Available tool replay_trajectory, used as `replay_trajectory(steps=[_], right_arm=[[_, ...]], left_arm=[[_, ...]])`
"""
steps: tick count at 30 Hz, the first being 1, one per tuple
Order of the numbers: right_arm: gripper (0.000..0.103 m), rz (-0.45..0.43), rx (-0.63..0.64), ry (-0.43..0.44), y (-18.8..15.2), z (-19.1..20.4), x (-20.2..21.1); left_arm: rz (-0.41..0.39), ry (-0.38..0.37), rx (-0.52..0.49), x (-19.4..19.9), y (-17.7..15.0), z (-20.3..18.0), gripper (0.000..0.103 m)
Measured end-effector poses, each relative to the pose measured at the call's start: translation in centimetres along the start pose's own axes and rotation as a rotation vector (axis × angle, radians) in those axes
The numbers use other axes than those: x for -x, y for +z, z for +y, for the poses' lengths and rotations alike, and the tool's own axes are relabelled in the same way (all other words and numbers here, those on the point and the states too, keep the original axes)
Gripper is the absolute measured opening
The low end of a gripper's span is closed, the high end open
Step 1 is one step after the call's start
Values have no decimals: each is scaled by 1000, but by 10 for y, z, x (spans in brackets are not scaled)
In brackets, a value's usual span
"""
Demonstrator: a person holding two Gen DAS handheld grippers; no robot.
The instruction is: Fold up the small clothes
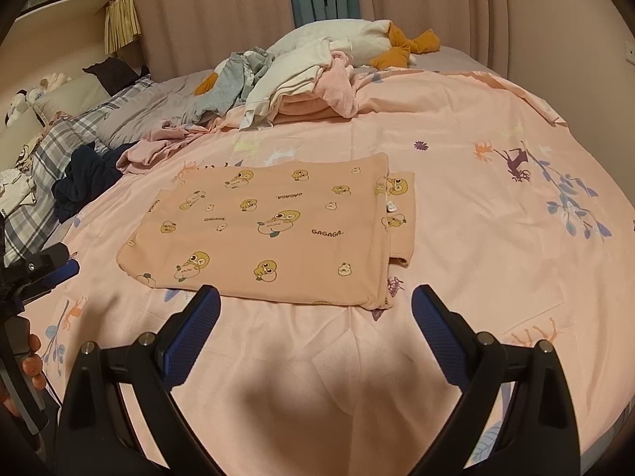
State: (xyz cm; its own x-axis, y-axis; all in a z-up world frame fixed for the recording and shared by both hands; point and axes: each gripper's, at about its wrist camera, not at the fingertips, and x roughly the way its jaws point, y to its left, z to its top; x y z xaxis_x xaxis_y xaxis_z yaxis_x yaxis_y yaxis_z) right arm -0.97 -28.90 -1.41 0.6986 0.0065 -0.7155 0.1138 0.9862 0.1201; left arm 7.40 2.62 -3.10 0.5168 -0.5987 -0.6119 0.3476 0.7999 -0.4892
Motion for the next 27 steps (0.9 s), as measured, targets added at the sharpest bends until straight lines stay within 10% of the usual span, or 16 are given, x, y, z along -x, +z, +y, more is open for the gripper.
replay_trajectory(steps=[14,27], right_arm=[[102,45,-44,62,3,2,-34],[102,81,-20,73,12,8,-60]], left_arm=[[79,113,144,-30,7,62,98],[172,-2,239,-90,48,87,98]])
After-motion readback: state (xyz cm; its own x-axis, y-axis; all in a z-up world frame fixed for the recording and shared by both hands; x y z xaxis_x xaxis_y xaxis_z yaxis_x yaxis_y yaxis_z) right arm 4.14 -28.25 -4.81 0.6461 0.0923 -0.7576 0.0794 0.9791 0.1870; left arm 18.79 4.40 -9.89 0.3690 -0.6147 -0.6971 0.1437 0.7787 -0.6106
